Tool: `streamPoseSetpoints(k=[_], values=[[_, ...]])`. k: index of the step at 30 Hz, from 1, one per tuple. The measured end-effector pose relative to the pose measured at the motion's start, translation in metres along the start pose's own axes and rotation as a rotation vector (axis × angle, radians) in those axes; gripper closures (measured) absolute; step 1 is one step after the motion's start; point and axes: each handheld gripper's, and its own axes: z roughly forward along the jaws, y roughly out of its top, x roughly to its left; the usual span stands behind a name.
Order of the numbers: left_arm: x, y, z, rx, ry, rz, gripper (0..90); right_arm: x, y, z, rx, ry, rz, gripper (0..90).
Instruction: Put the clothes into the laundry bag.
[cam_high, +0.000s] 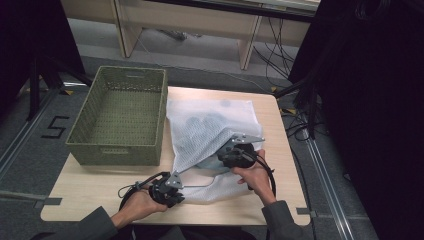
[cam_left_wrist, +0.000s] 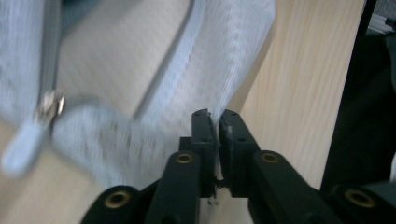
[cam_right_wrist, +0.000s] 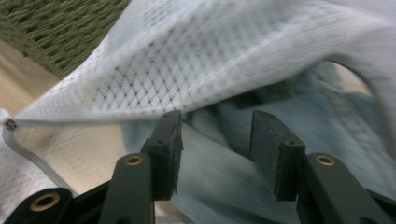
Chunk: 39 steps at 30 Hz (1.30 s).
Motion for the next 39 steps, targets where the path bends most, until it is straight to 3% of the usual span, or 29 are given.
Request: streamPoseSetpoints(k=[2,4,6,7,8,10,11,13,14,15,18,19,20,21,23,25,27,28,30,31,32,34,39], values=[[-0.002,0.009,0.003,-0.032,-0.009,0.013,69.3,-0.005,-0.003,-0.002,0.0,-0.005,-0.015,54.0],[-0.005,0.019,0.01,-0.062,-0.016,0.026,59.5,-0.004,-0.004,-0.003,0.012,0.001,0.008,52.5],[-0.01,0.028,0.021,-0.097,-0.014,0.005,50.1,-0.004,-0.005,-0.001,-0.004,-0.008,-0.02,50.4],[-0.01,0.032,0.026,-0.102,-0.021,0.015,48.1,-0.001,-0.004,-0.001,0.0,-0.002,-0.004,48.8],[-0.012,0.036,0.031,-0.111,-0.026,0.005,47.8,-0.002,-0.003,-0.002,0.009,-0.001,-0.027,47.5],[-0.014,0.044,0.041,-0.11,-0.025,0.032,46.3,0.002,-0.003,-0.002,0.01,0.002,-0.016,44.9],[-0.015,0.047,0.045,-0.1,-0.028,0.035,47.2,0.002,-0.003,-0.001,0.017,0.001,-0.048,43.5],[-0.016,0.05,0.055,-0.103,-0.037,0.036,52.3,0.007,-0.005,0.0,0.041,0.002,-0.046,41.5],[-0.015,0.05,0.057,-0.075,-0.039,0.05,58.7,0.008,-0.006,0.001,0.052,0.004,-0.055,40.5],[-0.015,0.049,0.06,-0.062,-0.049,0.038,65.2,0.009,-0.007,0.002,0.064,0.005,-0.065,40.2],[-0.015,0.047,0.061,-0.089,-0.068,-0.025,83.7,0.009,-0.012,0.007,0.088,0.024,-0.083,38.5],[-0.016,0.045,0.061,-0.101,-0.068,-0.038,85.8,0.009,-0.017,0.013,0.065,0.036,-0.058,38.5],[-0.016,0.043,0.06,-0.117,-0.065,-0.037,87.1,0.008,-0.019,0.015,0.1,0.042,-0.049,38.6],[-0.017,0.041,0.06,-0.118,-0.08,-0.066,87.8,0.007,-0.024,0.02,0.109,0.033,-0.045,38.7],[-0.019,0.039,0.059,-0.12,-0.093,-0.086,88.4,0.009,-0.031,0.028,0.132,0.031,-0.054,38.8],[-0.022,0.037,0.058,-0.12,-0.097,-0.063,88.6,0.016,-0.034,0.031,0.163,0.032,-0.059,41.2],[-0.03,0.036,0.057,-0.119,-0.107,-0.062,88.7,0.024,-0.036,0.033,0.175,-0.016,-0.1,54.2],[-0.032,0.036,0.056,-0.108,-0.094,-0.021,88.6,0.026,-0.035,0.032,0.192,-0.036,-0.117,61.7],[-0.033,0.037,0.055,-0.088,-0.087,0.0,88.7,0.024,-0.034,0.035,0.191,-0.08,-0.18,74.1],[-0.034,0.037,0.057,-0.101,-0.099,-0.044,88.7,0.025,-0.033,0.037,0.197,-0.099,-0.173,77.8],[-0.033,0.037,0.056,-0.096,-0.097,-0.039,88.7,0.025,-0.031,0.04,0.19,-0.123,-0.194,79.8],[-0.033,0.037,0.056,-0.1,-0.093,-0.023,88.7,0.025,-0.026,0.047,0.163,-0.162,-0.188,81.4],[-0.033,0.037,0.056,-0.1,-0.094,-0.028,88.7,0.011,-0.007,0.064,0.137,-0.228,-0.151,81.8]])
